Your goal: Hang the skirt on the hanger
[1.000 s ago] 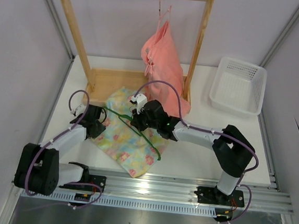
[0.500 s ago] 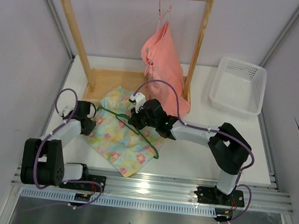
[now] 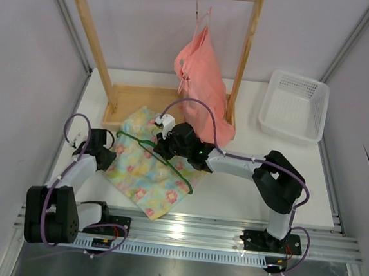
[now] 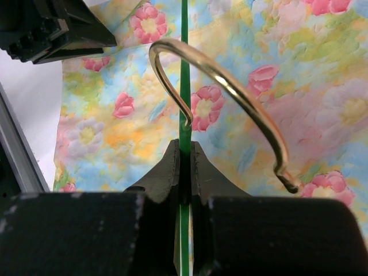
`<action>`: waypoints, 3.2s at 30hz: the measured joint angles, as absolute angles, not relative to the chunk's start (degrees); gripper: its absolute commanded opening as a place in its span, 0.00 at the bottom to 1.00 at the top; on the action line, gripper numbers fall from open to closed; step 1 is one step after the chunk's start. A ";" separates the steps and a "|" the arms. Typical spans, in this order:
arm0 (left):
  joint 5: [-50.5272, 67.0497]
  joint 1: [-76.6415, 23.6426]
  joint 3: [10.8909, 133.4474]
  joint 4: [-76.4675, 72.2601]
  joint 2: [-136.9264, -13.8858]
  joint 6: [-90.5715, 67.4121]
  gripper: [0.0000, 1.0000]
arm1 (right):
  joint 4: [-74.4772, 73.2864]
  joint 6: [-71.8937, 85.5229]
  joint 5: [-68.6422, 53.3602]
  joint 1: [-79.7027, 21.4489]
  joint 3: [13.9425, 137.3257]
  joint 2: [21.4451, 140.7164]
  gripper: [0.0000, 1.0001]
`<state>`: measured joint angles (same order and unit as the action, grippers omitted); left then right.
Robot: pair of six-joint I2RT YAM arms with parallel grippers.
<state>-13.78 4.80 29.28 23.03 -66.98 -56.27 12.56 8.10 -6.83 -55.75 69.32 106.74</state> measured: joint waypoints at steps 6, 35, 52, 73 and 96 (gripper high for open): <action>-10.28 4.84 29.08 23.42 -58.13 -54.35 0.48 | 10.68 7.42 -3.38 -56.75 68.77 104.40 0.00; 4.25 4.91 58.00 27.05 -46.92 -41.91 0.50 | -27.79 -2.59 -1.63 -58.06 100.68 85.23 0.00; 21.93 4.62 46.33 4.89 -42.78 -38.74 0.53 | -37.06 -1.54 -3.51 -57.84 101.89 85.17 0.00; 45.76 -5.76 59.33 -2.13 -40.91 -30.06 0.62 | -40.29 -2.20 -25.36 -48.93 101.67 83.05 0.00; 63.13 -26.72 78.65 25.56 -59.92 -6.87 0.64 | -46.76 -5.85 -48.60 -43.33 100.60 78.11 0.00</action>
<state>63.13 -26.72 78.65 25.56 -59.92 -6.87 -46.76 -5.85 -48.60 -43.33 100.60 78.11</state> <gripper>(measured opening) 0.644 0.055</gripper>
